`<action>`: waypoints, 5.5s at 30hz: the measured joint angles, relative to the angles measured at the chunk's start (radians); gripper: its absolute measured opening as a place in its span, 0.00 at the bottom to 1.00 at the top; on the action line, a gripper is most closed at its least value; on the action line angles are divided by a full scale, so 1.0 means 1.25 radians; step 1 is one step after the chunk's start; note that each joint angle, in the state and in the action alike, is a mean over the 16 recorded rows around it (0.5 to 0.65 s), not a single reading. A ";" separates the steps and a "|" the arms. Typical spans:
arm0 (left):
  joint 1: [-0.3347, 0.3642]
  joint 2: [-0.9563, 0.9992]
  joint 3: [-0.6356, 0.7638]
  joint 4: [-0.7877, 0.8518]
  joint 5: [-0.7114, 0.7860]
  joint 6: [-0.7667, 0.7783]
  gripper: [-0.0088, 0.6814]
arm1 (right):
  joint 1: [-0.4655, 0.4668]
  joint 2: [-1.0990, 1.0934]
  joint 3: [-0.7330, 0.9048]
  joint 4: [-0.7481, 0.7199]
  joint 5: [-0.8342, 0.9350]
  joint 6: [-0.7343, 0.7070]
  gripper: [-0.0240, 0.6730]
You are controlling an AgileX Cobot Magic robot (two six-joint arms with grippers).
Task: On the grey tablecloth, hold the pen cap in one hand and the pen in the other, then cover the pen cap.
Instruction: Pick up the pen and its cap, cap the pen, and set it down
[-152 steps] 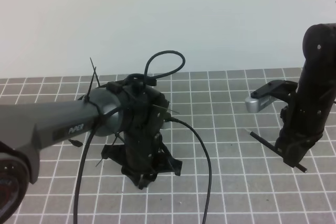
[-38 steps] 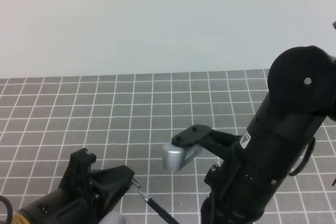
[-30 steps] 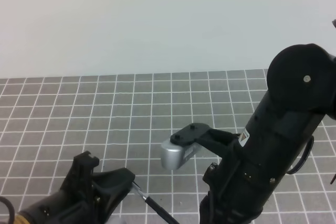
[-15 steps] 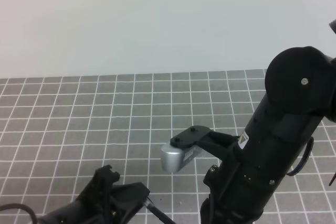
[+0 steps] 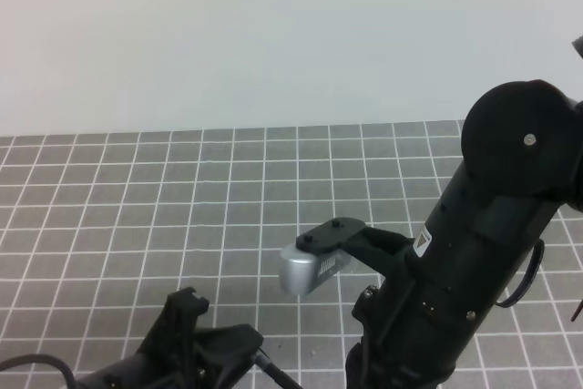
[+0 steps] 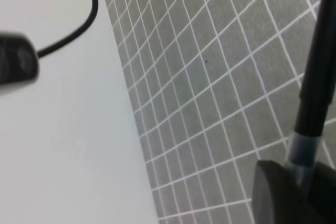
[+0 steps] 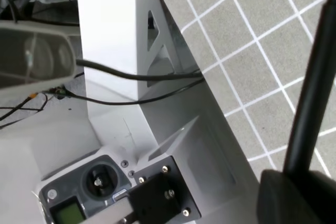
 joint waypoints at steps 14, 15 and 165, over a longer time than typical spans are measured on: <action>0.000 0.004 0.000 0.013 -0.013 -0.049 0.01 | 0.000 0.000 0.000 0.022 -0.066 0.000 0.03; 0.000 0.005 0.000 0.016 -0.014 -0.049 0.01 | 0.000 0.000 0.000 0.023 -0.071 0.000 0.03; 0.039 -0.438 0.022 -1.590 -0.178 0.740 0.01 | -0.217 -0.831 0.556 -0.481 -0.464 0.311 0.04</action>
